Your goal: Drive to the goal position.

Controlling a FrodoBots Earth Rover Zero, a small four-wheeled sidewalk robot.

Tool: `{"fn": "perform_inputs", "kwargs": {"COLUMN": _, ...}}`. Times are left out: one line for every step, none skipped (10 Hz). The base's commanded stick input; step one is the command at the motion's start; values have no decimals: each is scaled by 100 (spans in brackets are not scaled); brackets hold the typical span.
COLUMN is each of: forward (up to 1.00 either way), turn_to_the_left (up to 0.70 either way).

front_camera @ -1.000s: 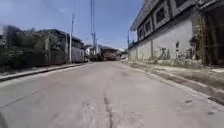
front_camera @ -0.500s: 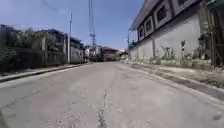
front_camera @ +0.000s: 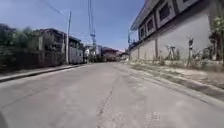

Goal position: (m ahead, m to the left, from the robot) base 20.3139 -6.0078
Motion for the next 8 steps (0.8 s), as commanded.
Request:
{"fn": "perform_inputs", "kwargs": {"forward": 100, "turn_to_the_left": -24}}
{"fn": "perform_inputs", "kwargs": {"forward": 100, "turn_to_the_left": -23}}
{"fn": "perform_inputs", "kwargs": {"forward": 100, "turn_to_the_left": -22}}
{"fn": "perform_inputs", "kwargs": {"forward": 100, "turn_to_the_left": -21}}
{"fn": "perform_inputs", "kwargs": {"forward": 100, "turn_to_the_left": -20}}
{"fn": "perform_inputs", "kwargs": {"forward": 100, "turn_to_the_left": -3}}
{"fn": "perform_inputs", "kwargs": {"forward": 100, "turn_to_the_left": -3}}
{"fn": "perform_inputs", "kwargs": {"forward": 100, "turn_to_the_left": -2}}
